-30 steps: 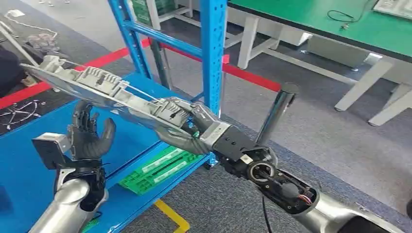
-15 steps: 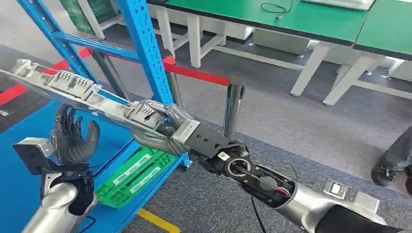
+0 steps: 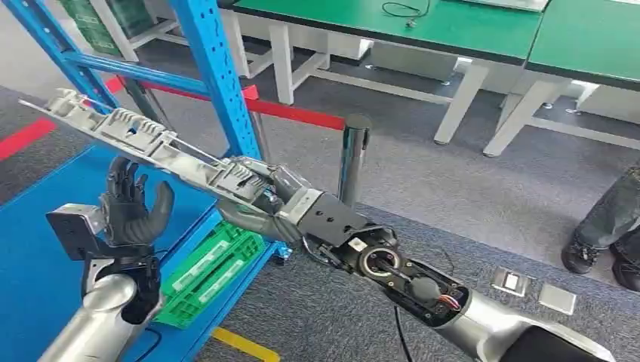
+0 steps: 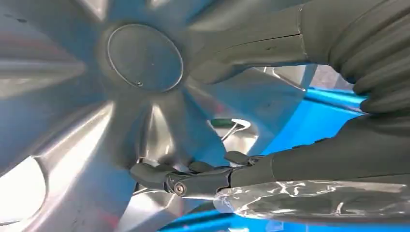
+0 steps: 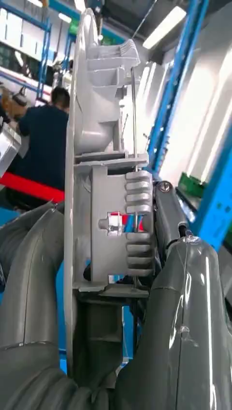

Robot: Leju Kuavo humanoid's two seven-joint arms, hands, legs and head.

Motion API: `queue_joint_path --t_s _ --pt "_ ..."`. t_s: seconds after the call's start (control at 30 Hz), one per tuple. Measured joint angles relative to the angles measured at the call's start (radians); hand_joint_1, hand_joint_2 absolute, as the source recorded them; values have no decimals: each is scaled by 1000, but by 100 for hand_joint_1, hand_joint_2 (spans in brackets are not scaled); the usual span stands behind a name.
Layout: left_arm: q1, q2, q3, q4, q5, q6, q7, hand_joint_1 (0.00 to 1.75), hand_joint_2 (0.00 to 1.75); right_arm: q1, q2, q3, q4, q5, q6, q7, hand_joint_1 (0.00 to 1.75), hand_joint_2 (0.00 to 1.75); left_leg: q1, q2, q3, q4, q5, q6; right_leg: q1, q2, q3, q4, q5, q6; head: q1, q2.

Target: Take the parts from the cabinet and place them on the table.

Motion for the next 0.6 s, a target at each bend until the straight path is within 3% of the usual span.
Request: queue_joint_path --t_s 0.03,0.13,0.17,0.2,0.23,0.3,0.33,0.37,0.4,0.43,0.47,0.5,0.6 --pt "-1 2 0 1 0 0 -1 0 175 -3 3 1 4 0 0 -2 175 175 -2 7 -3 2 2 -4 -7 7 0 -4 -1 -6 -1 0" --pt "-2 2 0 5 3 0 -2 0 175 -3 5 3 14 -1 1 -6 175 175 -3 42 2 3 0 -17 -7 44 -4 -10 8 -20 -13 0" --pt "-3 2 0 5 3 -2 -2 0 175 -3 8 3 15 -1 1 -7 175 175 4 17 -2 14 -16 -25 -14 51 2 -15 12 -25 -11 0" --pt "-4 2 0 5 3 -3 -5 0 175 -8 9 3 18 -1 1 -9 175 175 6 -26 -22 60 -48 -29 -15 60 -1 -15 15 -29 -18 0" --pt "-5 4 0 6 3 -3 -6 0 175 -9 13 3 21 -1 1 -11 175 175 7 -48 -61 141 -90 -31 -16 71 -3 -15 17 -33 -28 0" --pt "-1 8 0 10 6 -6 -6 0 175 -9 16 4 29 -2 1 -16 175 175 8 -62 -144 307 -148 -35 -15 95 -6 -15 19 -35 -41 0" --pt "2 10 0 11 6 -6 -6 0 175 -8 16 5 35 -2 1 -17 175 175 8 -63 -163 334 -144 -36 -15 109 -6 -14 20 -35 -45 0" --pt "4 12 0 11 6 -6 -5 0 175 -8 16 6 40 -2 1 -18 175 175 8 -64 -156 310 -118 -34 -15 121 -6 -14 20 -35 -48 0" --pt "3 12 0 11 6 -6 -4 0 175 -8 16 7 43 -2 1 -18 175 175 9 -64 -127 247 -76 -32 -15 134 -6 -13 21 -34 -54 0" --pt "1 13 0 11 6 -6 -4 0 175 -9 16 8 46 -2 1 -20 175 175 10 -72 -81 148 -25 -28 -15 147 -5 -11 21 -33 -57 0" --pt "-2 13 0 11 6 -6 -4 0 175 -9 18 9 46 -2 1 -21 175 175 13 -104 -35 51 17 -25 -16 158 -6 -9 21 -32 -59 0" --pt "-2 13 0 11 6 -5 -3 0 175 -11 19 10 47 -2 1 -21 175 175 17 -136 -17 12 5 -21 -11 166 -13 -8 21 -26 -61 0" --pt "-2 15 0 11 6 -5 0 0 175 -13 21 12 53 -3 0 -23 175 175 8 -112 -18 9 10 -12 -20 190 -19 -11 24 -9 -60 0"
